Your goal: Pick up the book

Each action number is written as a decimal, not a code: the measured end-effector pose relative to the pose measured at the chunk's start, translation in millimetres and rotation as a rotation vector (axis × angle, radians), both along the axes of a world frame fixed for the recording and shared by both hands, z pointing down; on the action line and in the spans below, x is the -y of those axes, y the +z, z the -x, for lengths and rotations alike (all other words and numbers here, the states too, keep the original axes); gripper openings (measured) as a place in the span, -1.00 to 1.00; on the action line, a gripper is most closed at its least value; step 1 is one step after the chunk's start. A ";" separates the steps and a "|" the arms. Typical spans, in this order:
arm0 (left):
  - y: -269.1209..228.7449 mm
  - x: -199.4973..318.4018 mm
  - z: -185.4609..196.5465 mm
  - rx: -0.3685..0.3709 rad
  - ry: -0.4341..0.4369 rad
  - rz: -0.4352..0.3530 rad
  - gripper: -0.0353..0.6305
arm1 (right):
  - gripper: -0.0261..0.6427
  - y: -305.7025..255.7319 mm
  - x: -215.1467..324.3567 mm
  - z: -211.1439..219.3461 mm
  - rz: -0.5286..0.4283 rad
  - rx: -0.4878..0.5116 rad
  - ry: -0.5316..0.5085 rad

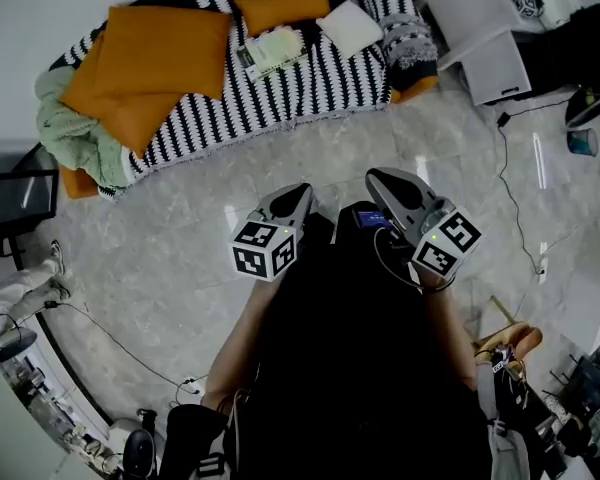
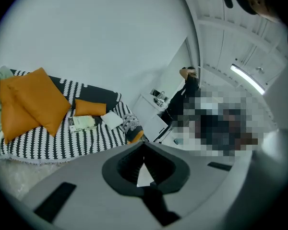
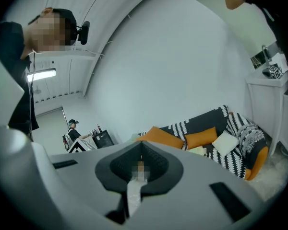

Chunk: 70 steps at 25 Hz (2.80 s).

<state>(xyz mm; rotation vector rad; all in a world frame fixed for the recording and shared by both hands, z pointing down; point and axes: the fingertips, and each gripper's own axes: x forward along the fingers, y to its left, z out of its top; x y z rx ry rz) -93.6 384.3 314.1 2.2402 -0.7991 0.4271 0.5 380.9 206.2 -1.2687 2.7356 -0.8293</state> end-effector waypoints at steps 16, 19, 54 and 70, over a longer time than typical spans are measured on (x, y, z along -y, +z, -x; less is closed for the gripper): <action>10.4 71.6 -5.9 -0.015 -0.068 0.042 -0.85 | -0.87 14.7 77.3 -22.0 0.030 0.035 -0.002; 5.1 104.2 -13.3 -0.005 -0.085 0.034 -0.85 | -0.87 9.7 115.6 -29.2 0.013 0.051 -0.023; 50.0 298.2 -101.7 -0.140 -0.318 0.135 -0.85 | -0.87 69.0 301.6 -74.3 0.155 0.065 -0.349; 223.6 369.2 -51.8 -0.190 -0.506 0.247 -0.84 | -0.87 160.9 341.7 -24.2 0.297 0.014 -0.351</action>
